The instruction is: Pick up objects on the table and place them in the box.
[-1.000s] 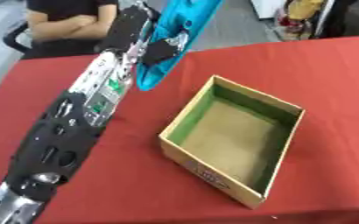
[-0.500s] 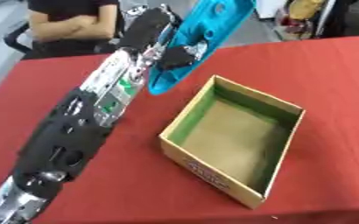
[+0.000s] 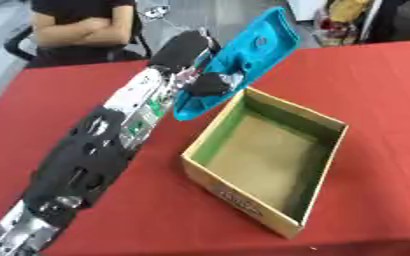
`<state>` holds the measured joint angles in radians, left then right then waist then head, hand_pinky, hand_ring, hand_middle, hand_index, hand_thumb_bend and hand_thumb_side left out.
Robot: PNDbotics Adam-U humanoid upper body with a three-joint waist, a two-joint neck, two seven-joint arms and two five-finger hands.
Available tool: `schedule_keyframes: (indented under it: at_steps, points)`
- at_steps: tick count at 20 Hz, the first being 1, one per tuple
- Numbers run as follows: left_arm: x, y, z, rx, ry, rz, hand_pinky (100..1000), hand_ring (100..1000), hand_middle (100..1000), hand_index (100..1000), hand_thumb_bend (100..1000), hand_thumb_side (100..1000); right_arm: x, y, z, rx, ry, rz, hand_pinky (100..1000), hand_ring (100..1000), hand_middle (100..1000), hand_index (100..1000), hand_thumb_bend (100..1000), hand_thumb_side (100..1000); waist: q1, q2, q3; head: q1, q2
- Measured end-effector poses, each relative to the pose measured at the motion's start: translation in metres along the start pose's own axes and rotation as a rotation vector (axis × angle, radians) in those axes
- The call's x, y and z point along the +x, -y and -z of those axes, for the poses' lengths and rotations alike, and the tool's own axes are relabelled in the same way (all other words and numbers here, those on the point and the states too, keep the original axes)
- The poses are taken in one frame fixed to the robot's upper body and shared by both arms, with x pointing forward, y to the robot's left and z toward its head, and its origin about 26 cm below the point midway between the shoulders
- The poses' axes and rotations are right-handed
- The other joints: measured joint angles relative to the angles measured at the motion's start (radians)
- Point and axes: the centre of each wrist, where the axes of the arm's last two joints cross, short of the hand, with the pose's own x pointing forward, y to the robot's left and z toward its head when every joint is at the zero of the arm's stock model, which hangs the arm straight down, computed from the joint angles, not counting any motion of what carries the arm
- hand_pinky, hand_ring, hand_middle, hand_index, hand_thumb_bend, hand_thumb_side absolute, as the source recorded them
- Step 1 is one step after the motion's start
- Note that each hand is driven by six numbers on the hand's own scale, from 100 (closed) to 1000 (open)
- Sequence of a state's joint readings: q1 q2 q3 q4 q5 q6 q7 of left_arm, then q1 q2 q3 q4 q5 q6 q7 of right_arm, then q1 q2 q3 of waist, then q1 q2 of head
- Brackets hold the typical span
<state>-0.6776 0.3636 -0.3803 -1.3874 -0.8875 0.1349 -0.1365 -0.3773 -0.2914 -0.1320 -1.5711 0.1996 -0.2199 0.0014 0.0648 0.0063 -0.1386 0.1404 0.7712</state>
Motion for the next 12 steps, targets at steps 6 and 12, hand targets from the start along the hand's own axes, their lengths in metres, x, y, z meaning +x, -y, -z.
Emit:
schedule_keyframes:
  at_steps: [6, 12]
  points:
    - [0.001, 0.012, 0.002, -0.074, 0.040, 0.008, 100, 100, 100, 176, 118, 795, 0.000, -0.001, 0.000, 0.000, 0.000, 0.002, 592, 810, 826, 1000, 452, 953, 0.001, 0.000, 0.000, 0.000, 0.000]
    - [0.005, 0.017, 0.003, -0.129, 0.094, 0.006, 100, 100, 100, 176, 115, 802, 0.000, -0.001, 0.000, 0.002, 0.000, 0.002, 592, 810, 826, 1000, 452, 952, 0.002, 0.000, -0.001, 0.001, 0.000]
